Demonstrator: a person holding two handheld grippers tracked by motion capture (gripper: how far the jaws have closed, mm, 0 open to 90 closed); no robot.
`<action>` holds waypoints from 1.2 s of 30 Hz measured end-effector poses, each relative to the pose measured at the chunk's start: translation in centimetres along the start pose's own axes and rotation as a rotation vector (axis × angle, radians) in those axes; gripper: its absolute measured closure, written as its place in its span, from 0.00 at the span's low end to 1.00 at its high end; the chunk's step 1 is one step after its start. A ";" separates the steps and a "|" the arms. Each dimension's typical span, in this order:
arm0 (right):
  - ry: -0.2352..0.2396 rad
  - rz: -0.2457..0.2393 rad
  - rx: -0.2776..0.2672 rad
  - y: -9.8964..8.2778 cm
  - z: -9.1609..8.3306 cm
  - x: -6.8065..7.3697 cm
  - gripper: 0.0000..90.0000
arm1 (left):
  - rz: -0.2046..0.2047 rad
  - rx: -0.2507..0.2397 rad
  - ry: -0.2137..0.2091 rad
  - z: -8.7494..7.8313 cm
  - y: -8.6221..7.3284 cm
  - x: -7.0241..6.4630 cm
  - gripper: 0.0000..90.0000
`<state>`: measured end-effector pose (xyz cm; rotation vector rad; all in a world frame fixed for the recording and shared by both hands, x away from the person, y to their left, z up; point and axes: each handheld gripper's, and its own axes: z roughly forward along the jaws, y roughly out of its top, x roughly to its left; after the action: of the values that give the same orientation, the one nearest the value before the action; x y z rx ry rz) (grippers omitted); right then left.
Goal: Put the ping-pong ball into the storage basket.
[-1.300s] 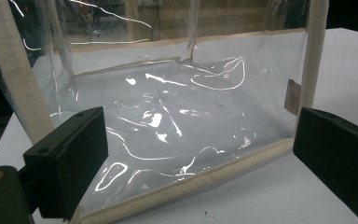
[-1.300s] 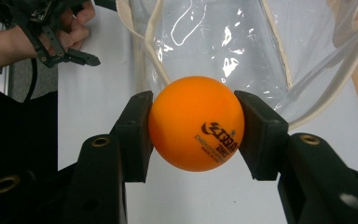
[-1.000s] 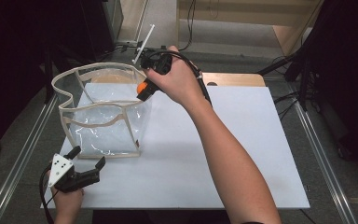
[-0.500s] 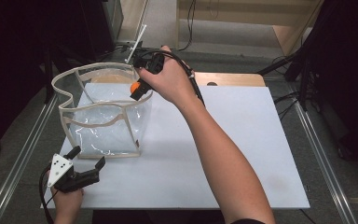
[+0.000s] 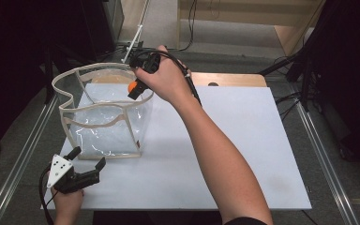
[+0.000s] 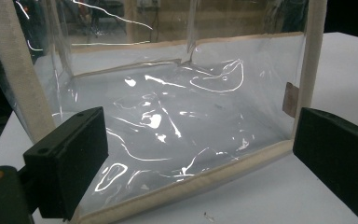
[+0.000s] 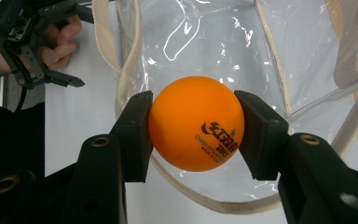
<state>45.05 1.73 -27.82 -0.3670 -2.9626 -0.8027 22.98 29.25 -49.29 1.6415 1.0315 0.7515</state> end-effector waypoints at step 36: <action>-0.110 0.021 -0.064 -2.4 -1.5 0.2 0.17 | -0.007 -0.006 -0.001 -0.1 0.0 0.1 0.04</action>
<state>44.21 -1.00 -27.66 -0.4599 -3.0332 -0.9056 22.97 29.35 -49.26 1.6325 1.0332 0.7485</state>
